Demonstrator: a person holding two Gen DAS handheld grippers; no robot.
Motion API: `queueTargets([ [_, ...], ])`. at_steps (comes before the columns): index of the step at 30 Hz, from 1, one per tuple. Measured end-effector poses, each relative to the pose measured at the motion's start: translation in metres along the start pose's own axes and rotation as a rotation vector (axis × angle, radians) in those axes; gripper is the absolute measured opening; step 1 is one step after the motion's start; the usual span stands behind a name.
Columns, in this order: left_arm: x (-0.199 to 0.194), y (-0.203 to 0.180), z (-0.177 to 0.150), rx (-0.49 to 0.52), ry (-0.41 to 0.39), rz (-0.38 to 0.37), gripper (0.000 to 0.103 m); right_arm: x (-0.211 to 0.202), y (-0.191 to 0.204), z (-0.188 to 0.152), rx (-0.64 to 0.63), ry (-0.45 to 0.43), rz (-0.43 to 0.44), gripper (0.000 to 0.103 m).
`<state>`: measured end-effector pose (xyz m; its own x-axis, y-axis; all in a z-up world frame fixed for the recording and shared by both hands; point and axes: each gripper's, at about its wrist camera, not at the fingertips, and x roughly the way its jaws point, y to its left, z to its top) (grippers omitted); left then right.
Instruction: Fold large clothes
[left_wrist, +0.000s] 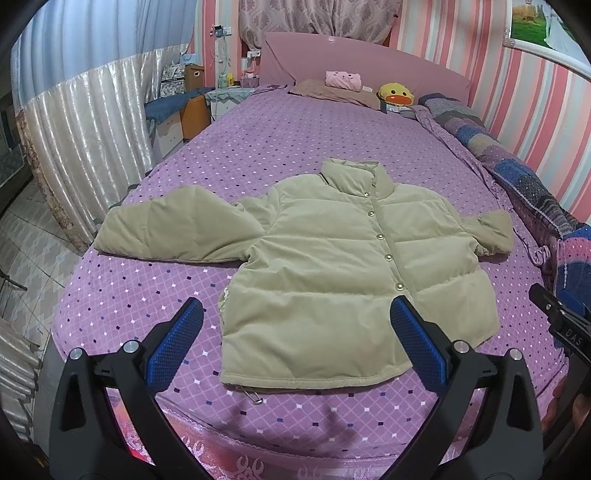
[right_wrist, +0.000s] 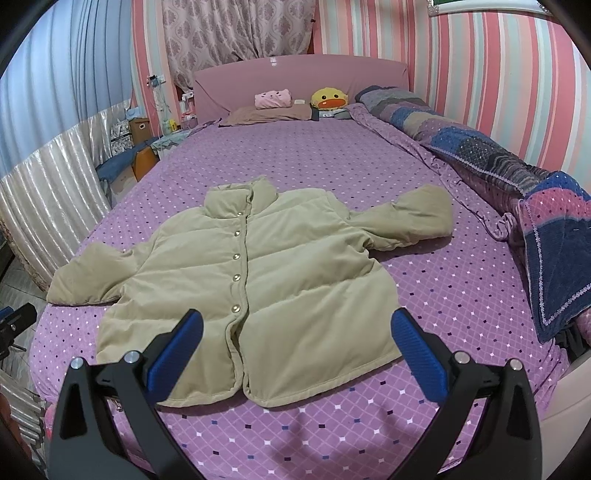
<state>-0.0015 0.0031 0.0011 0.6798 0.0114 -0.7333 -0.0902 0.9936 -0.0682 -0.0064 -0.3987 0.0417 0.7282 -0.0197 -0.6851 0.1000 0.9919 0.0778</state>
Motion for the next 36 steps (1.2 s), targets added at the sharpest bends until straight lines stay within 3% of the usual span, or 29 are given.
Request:
queueTargets([
  [36,-0.0009,0.0043,-0.0043,0.006,0.007,0.000,0.100,-0.0055,-0.0004,-0.0020,-0.011,0.003,-0.015,0.101],
])
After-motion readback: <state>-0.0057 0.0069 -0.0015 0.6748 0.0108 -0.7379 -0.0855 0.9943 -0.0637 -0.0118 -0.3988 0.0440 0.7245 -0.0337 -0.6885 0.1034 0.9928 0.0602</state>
